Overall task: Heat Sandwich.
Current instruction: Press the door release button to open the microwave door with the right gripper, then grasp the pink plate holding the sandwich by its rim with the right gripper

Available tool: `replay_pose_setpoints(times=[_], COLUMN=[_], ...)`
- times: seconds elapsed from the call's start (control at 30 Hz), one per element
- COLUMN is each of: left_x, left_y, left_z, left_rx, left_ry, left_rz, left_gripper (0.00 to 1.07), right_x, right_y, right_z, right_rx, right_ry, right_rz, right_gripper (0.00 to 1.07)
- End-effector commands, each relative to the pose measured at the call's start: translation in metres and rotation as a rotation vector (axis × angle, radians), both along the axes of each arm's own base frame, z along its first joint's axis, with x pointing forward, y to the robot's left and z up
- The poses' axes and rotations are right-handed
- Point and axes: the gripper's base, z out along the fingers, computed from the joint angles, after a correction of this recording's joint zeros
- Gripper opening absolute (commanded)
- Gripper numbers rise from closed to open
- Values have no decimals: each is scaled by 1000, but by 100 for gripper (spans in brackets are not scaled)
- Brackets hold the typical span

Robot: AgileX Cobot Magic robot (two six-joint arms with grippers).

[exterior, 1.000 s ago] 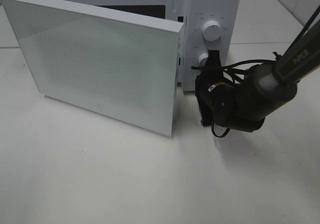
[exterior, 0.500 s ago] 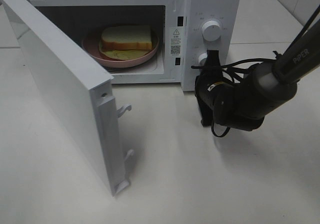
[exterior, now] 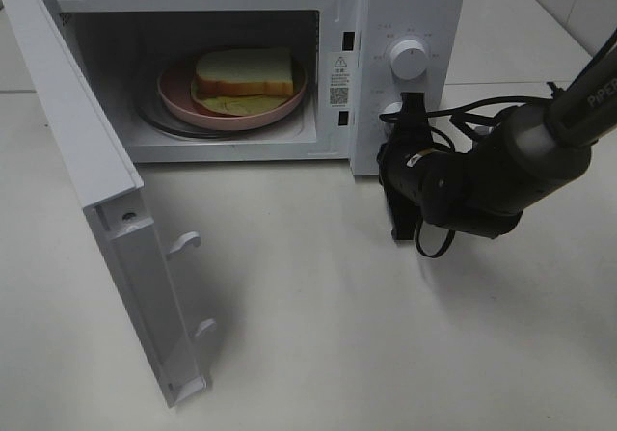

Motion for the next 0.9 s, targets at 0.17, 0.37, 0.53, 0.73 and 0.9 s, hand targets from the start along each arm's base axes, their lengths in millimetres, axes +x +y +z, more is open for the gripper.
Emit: replay_pose_setpoints(times=[0.17, 0.37, 0.53, 0.73, 0.9], left_x=[-4, -4, -4, -4, -4], left_y=[-1, -1, -1, -1, -1], left_z=[-1, -1, -1, -1, -1], left_rx=[-13, -13, -13, -13, -13], left_ry=[-25, -25, -25, -25, -25], left_rz=[-4, -4, -4, -4, -4], left_gripper=[98, 98, 98, 98, 98], right_x=[-9, -26, -35, -50, -61], right_y=[0, -4, -7, -10, -15], right_z=[20, 22, 30, 40, 48], right_rx=[-14, -24, -41, -61, -68], right_ry=[-37, 52, 61, 89, 89], right_rz=[62, 107, 144, 204, 222], right_gripper=[0, 0, 1, 3, 3])
